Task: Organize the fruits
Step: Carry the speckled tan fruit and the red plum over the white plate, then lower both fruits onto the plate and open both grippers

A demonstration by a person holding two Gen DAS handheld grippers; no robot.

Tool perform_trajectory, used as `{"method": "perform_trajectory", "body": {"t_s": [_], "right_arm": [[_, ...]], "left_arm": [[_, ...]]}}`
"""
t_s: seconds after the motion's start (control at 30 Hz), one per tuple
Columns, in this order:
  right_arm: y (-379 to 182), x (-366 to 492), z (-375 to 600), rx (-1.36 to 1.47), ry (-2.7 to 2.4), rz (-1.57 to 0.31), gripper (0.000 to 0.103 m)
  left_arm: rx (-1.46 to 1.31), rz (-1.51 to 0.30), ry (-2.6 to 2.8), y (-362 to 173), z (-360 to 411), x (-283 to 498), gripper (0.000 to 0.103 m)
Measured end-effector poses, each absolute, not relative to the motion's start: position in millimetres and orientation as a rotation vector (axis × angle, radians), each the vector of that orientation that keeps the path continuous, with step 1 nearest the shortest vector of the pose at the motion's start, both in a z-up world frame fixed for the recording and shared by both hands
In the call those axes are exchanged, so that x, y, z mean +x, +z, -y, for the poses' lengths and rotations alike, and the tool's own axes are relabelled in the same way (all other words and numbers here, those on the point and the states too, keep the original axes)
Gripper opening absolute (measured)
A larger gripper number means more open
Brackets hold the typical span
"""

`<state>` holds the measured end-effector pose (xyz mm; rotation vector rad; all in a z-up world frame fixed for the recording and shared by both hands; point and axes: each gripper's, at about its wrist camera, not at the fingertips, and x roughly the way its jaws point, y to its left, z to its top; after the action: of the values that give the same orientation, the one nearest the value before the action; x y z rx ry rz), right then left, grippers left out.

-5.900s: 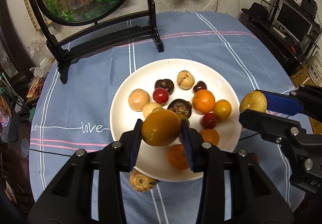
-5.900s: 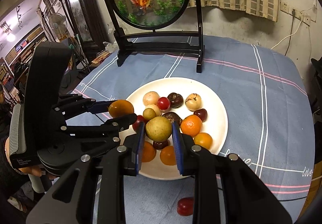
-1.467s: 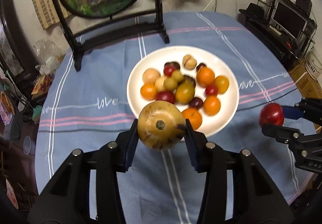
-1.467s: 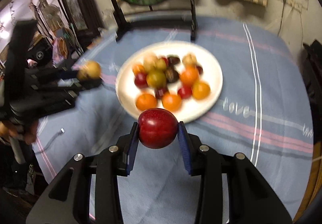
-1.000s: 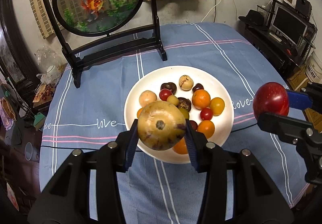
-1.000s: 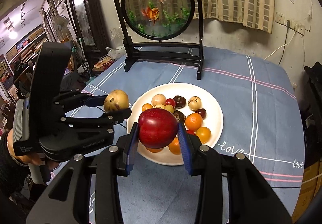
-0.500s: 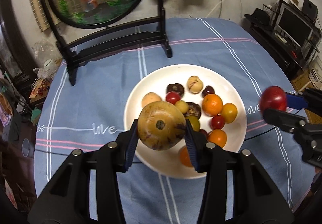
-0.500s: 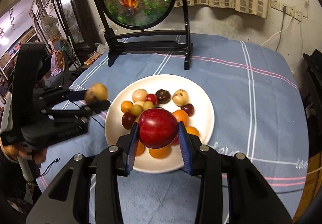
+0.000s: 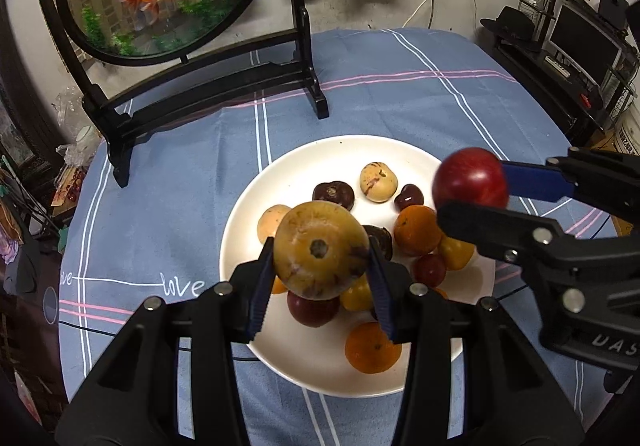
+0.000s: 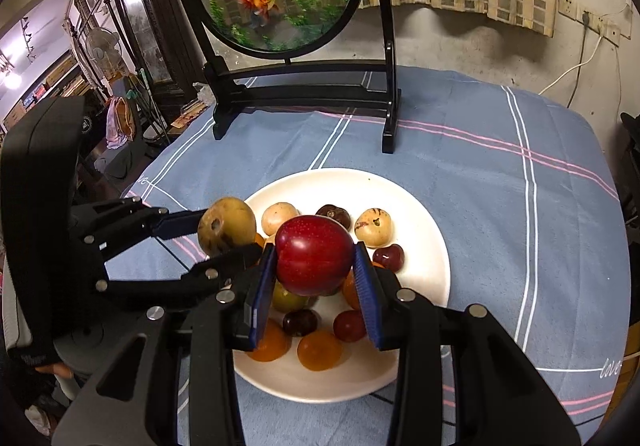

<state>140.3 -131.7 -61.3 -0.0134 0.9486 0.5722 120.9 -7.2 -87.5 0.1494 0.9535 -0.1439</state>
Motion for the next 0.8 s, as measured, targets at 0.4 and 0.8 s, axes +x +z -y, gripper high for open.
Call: {"method": "perform_trajectory", "body": {"t_s": [0.4,0.8], "right_arm": [[-68,163,119,-0.017,0.576,-0.964,0.039],[-81,177,113,-0.027,0.567,-1.008,0.039]], "left_arm": [[0.181,-0.971,-0.148,-98,18,131,0.045],[0.171,-0.999,-0.159,-110,14,134,0.045]]}}
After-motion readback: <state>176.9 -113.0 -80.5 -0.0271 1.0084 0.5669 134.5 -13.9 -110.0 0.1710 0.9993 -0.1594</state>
